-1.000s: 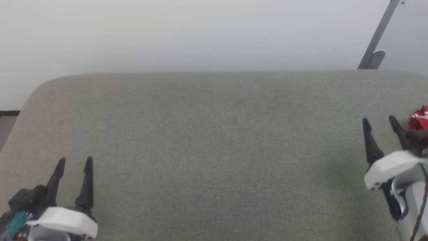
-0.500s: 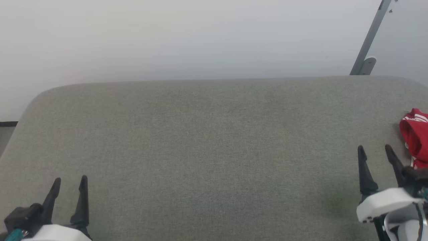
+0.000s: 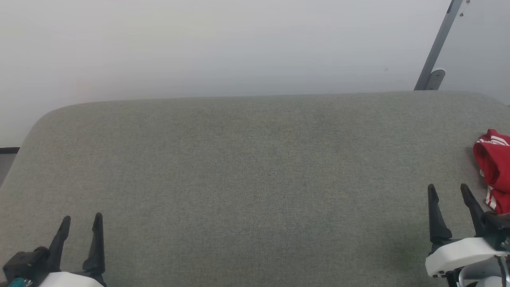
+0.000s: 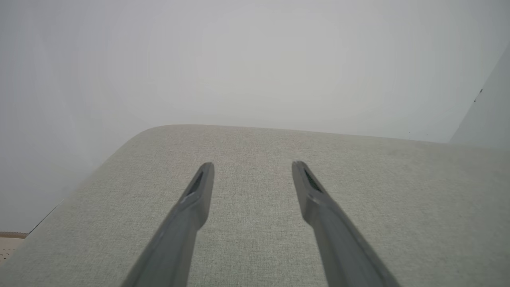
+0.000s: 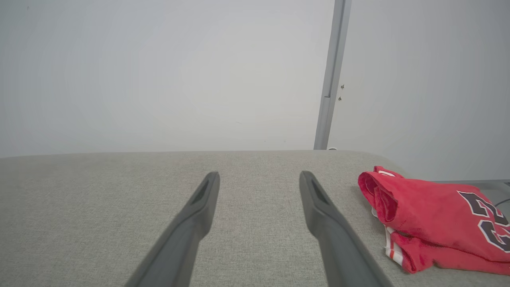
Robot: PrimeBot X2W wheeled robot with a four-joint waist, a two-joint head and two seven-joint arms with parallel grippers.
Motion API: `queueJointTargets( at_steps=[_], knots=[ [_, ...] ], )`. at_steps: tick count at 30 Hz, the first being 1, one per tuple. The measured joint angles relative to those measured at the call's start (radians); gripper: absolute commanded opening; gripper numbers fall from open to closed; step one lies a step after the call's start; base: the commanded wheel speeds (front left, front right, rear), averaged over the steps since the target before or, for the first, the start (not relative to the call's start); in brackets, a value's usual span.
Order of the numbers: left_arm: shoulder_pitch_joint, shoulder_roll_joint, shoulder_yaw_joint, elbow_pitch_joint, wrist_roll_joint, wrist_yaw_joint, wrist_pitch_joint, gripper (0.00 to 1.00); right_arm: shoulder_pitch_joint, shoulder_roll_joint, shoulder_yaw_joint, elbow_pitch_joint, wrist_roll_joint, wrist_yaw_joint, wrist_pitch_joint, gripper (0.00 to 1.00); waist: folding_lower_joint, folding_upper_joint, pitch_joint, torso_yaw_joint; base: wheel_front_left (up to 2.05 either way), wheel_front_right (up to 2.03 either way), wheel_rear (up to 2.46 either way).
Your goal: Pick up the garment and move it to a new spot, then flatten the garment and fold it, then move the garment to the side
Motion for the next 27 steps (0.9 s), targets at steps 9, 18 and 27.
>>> queueJointTargets(
  at_steps=[9, 18, 27],
  knots=[
    [0.002, 0.0, -0.006, -0.008, 0.0, 0.0, 0.0, 1.0, 0.002, 0.004, -0.002, -0.009, -0.001, 0.0, 0.0, 1.0, 0.0, 0.0, 0.001, 0.002, 0.0, 0.0, 0.0],
    [0.005, -0.001, -0.007, -0.016, 0.0, 0.0, 0.0, 1.0, 0.005, 0.004, 0.0, -0.015, 0.0, 0.0, 0.0, 1.0, 0.0, 0.0, 0.0, 0.005, 0.0, 0.0, 0.0],
    [0.028, -0.047, -0.021, 0.031, -0.005, 0.0, 0.002, 0.0, 0.041, 0.023, 0.003, 0.039, 0.001, 0.0, 0.006, 0.0, 0.0, 0.0, 0.0, 0.005, 0.0, 0.0, 0.0]
  ],
)
